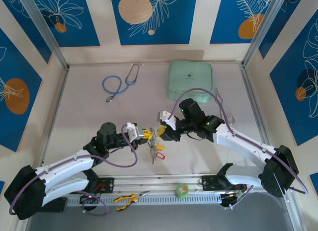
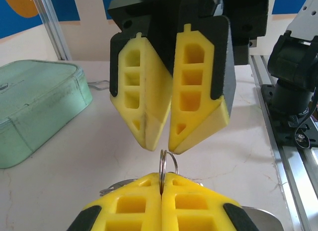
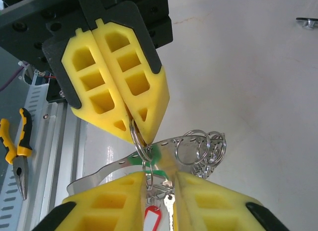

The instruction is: Put the keys on the keyring

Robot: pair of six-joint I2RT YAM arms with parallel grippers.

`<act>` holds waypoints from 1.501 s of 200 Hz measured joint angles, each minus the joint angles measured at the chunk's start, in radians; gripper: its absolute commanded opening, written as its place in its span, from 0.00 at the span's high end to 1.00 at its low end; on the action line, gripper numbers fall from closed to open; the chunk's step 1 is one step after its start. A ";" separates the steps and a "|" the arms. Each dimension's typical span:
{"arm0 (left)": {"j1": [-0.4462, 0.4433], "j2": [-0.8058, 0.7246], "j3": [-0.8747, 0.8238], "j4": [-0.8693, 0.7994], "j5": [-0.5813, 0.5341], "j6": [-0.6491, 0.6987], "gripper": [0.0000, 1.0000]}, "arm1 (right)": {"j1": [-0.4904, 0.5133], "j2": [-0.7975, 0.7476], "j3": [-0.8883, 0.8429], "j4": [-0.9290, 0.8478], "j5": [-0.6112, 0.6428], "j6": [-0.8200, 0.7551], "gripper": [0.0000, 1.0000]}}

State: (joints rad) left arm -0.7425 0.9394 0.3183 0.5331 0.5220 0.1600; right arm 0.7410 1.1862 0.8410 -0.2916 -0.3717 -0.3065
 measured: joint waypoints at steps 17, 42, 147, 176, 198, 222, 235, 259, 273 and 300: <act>0.000 0.001 -0.003 0.010 0.000 -0.005 1.00 | -0.002 0.005 0.000 0.002 -0.003 0.002 0.81; 0.000 0.011 -0.004 0.028 0.000 -0.010 1.00 | -0.003 0.011 0.000 0.004 -0.004 0.002 0.81; 0.000 0.014 -0.012 0.068 0.000 -0.025 1.00 | -0.010 0.028 0.000 -0.010 -0.029 -0.007 0.97; 0.000 0.031 -0.016 0.095 0.000 -0.032 1.00 | -0.012 0.043 0.000 -0.008 -0.039 -0.005 0.96; 0.000 0.046 -0.022 0.108 0.000 -0.040 1.00 | -0.015 0.066 0.001 -0.008 -0.051 -0.005 0.93; 0.000 0.055 -0.026 0.131 0.001 -0.051 1.00 | -0.015 0.069 0.001 -0.007 -0.052 -0.002 0.82; 0.000 0.058 -0.026 0.150 0.001 -0.055 1.00 | -0.016 0.069 0.001 -0.007 -0.051 0.000 0.77; 0.000 0.059 -0.027 0.176 0.001 -0.058 1.00 | -0.022 0.051 0.001 -0.001 -0.051 0.006 0.72; 0.000 0.059 -0.030 0.185 0.001 -0.058 1.00 | -0.026 0.027 0.000 0.011 -0.053 0.005 0.71; 0.000 0.059 -0.031 0.186 0.001 -0.059 1.00 | -0.028 -0.002 0.000 0.039 -0.070 0.005 0.71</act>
State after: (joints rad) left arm -0.7425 0.9981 0.2874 0.7189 0.5228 0.1013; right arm 0.7128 1.1843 0.8410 -0.2527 -0.4416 -0.3016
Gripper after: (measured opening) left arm 0.059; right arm 0.289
